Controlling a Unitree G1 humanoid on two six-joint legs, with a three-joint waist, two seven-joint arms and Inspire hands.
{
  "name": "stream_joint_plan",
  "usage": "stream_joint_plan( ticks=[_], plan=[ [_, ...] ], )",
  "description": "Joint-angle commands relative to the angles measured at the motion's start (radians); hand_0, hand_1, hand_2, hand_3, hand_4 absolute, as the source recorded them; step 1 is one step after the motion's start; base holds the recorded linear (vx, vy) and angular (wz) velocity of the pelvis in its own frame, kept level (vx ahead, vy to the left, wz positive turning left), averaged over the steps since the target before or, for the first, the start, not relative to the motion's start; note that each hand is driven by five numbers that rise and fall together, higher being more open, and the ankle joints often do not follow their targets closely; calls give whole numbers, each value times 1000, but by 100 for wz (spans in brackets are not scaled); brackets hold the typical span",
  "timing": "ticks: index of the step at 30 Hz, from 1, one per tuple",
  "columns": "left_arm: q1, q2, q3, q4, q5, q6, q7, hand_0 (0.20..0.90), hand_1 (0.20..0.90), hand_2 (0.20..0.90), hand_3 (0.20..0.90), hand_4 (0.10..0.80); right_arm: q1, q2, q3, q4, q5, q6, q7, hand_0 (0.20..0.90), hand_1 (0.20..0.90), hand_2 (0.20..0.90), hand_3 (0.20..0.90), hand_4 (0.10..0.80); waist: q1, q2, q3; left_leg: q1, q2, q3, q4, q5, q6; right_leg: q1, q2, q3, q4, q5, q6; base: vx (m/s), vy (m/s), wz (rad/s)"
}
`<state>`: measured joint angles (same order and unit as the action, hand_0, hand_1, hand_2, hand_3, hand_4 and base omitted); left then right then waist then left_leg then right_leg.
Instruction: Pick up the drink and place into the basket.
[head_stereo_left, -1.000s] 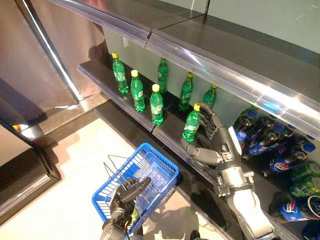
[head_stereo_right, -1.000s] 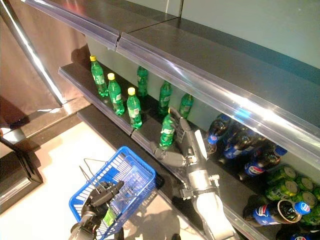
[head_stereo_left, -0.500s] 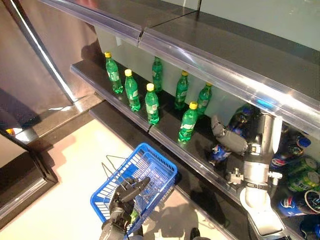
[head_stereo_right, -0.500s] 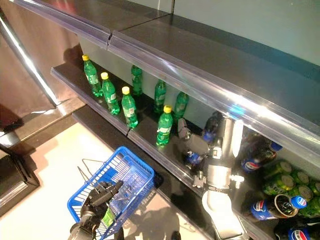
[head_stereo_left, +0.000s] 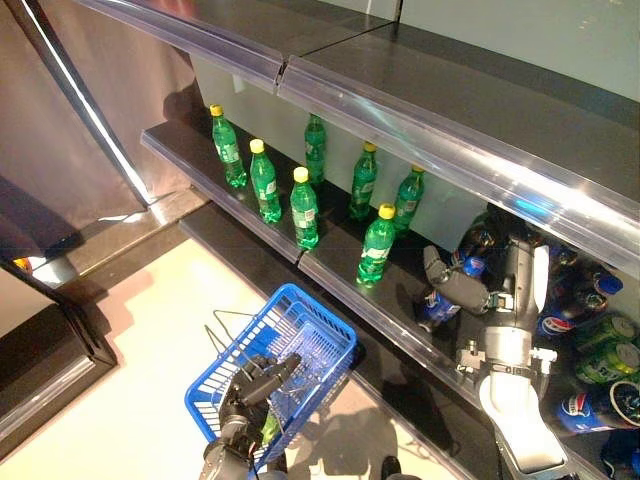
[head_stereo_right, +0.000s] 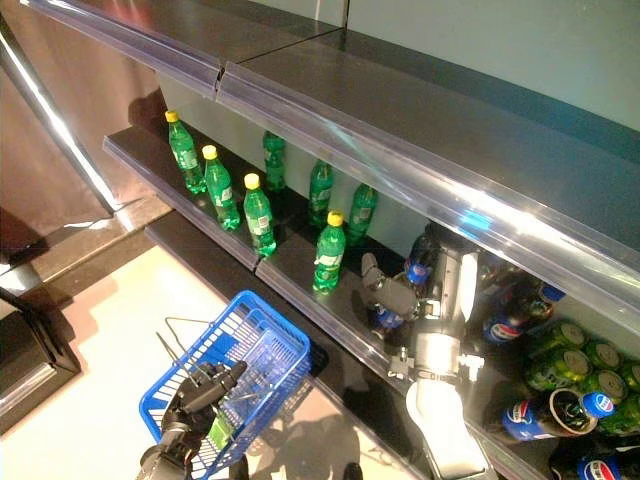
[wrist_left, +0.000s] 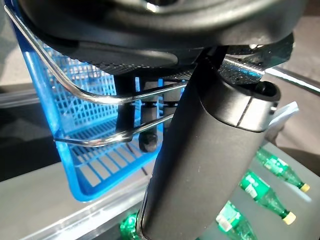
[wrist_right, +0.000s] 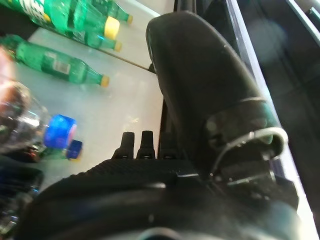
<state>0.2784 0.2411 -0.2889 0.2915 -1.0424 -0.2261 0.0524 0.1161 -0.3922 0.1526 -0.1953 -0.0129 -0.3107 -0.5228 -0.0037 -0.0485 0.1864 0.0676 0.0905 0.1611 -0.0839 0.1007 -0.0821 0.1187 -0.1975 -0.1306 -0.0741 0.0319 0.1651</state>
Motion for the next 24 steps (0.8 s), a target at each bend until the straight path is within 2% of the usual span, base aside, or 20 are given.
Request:
stream_joint_plan(
  ticks=[1,9,18,24],
  plan=[
    [-81,14,64,-249,103,-172,-132,300,300,300,200,100,-29,-23,-12,-48,21,-73,-12,900,900,900,900,800,24,12,-70,-11,47,-65,114,-114,-33,-72,-22,6,78,24,29,69,-19,-1],
    [-111,45,42,-266,107,-196,-91,300,300,300,200,100,-63,-11,10,-43,-45,-99,-201,900,900,900,900,800,17,19,-16,-57,44,-60,155,-124,-24,-137,-18,16,135,12,29,-14,-5,-5],
    [-126,57,45,-294,115,-216,-60,300,300,300,200,100,-89,3,27,-30,-82,-135,-306,900,900,900,900,800,14,28,68,-138,42,-47,242,-139,-24,-198,-30,22,180,10,29,-77,-3,-3],
    [-145,56,34,-308,122,-223,-47,300,300,300,200,100,-112,1,46,-16,-54,-145,-291,900,900,900,900,800,19,34,116,-186,40,-64,274,-132,-31,-215,-30,27,188,10,25,-57,-8,-1]
  ],
)
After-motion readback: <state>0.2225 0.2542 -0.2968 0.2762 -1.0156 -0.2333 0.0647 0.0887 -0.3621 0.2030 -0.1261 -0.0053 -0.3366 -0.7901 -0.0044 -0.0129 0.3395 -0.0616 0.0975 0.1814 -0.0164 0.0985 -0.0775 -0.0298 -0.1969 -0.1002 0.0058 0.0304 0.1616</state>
